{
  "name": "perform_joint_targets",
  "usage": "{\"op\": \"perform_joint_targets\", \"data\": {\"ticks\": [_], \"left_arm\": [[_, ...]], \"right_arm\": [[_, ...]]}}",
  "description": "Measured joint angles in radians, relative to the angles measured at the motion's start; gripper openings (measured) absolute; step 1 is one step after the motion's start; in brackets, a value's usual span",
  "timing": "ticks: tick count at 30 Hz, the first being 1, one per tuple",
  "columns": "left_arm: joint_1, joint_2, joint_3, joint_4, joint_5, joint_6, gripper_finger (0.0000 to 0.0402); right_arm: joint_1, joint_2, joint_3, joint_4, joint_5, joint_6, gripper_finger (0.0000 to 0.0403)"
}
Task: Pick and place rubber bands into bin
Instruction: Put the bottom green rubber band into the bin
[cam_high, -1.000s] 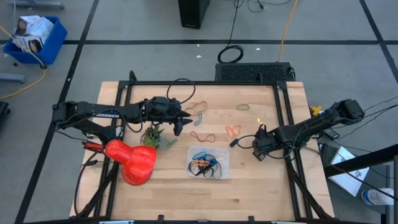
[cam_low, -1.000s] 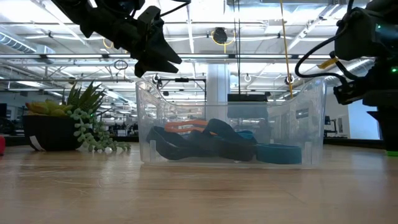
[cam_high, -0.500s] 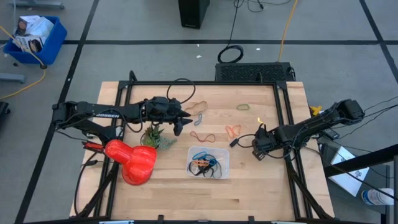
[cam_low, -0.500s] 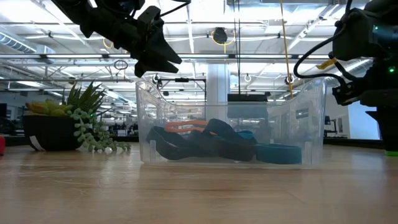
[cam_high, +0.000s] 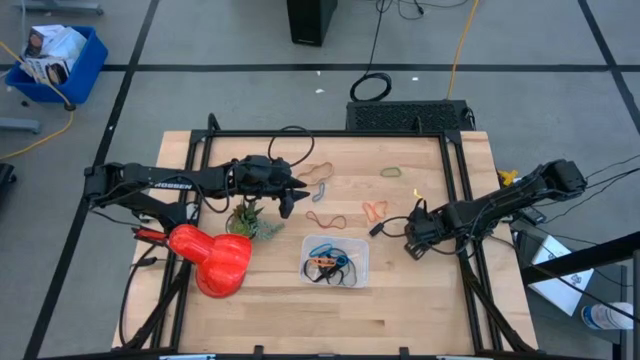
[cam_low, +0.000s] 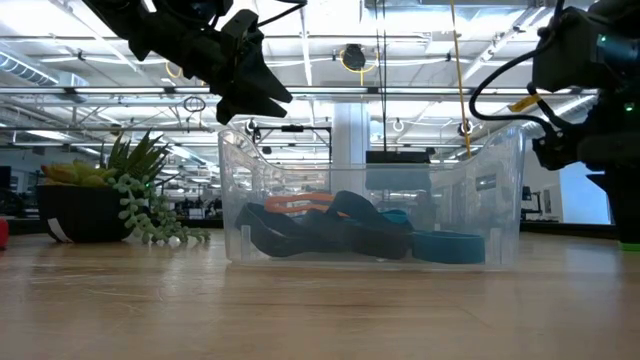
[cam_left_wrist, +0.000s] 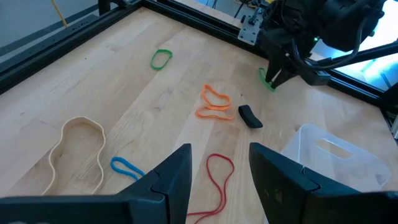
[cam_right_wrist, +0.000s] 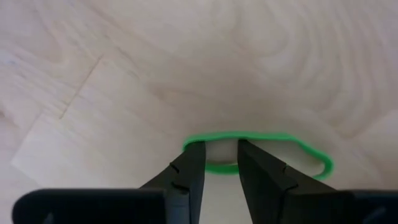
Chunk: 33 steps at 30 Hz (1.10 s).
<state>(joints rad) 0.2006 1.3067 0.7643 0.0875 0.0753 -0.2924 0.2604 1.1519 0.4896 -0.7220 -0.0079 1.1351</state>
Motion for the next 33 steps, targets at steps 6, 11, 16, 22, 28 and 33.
{"op": "perform_joint_targets", "data": {"ticks": [6, 11, 16, 22, 28, 33], "left_arm": [[0.000, 0.000, 0.000, 0.000, 0.000, 0.000, 0.0168], [0.000, 0.000, 0.000, 0.000, 0.000, 0.000, 0.0168], [0.000, 0.000, 0.000, 0.000, 0.000, 0.000, 0.0168], [0.000, 0.000, 0.000, 0.000, 0.000, 0.000, 0.0168], [0.000, 0.000, 0.000, 0.000, 0.000, 0.000, 0.0168], [0.000, 0.000, 0.000, 0.000, 0.000, 0.000, 0.0168]], "right_arm": [[0.001, 0.000, 0.000, 0.042, -0.011, 0.001, 0.0089], [0.001, 0.000, 0.000, 0.060, -0.013, 0.005, 0.0089], [0.001, 0.000, -0.001, 0.078, -0.013, 0.005, 0.0089], [0.001, 0.001, -0.001, 0.108, -0.039, -0.078, 0.0089], [0.001, 0.001, -0.001, 0.128, -0.051, -0.086, 0.0089], [0.001, 0.002, -0.001, 0.179, -0.093, -0.111, 0.0089]]}}
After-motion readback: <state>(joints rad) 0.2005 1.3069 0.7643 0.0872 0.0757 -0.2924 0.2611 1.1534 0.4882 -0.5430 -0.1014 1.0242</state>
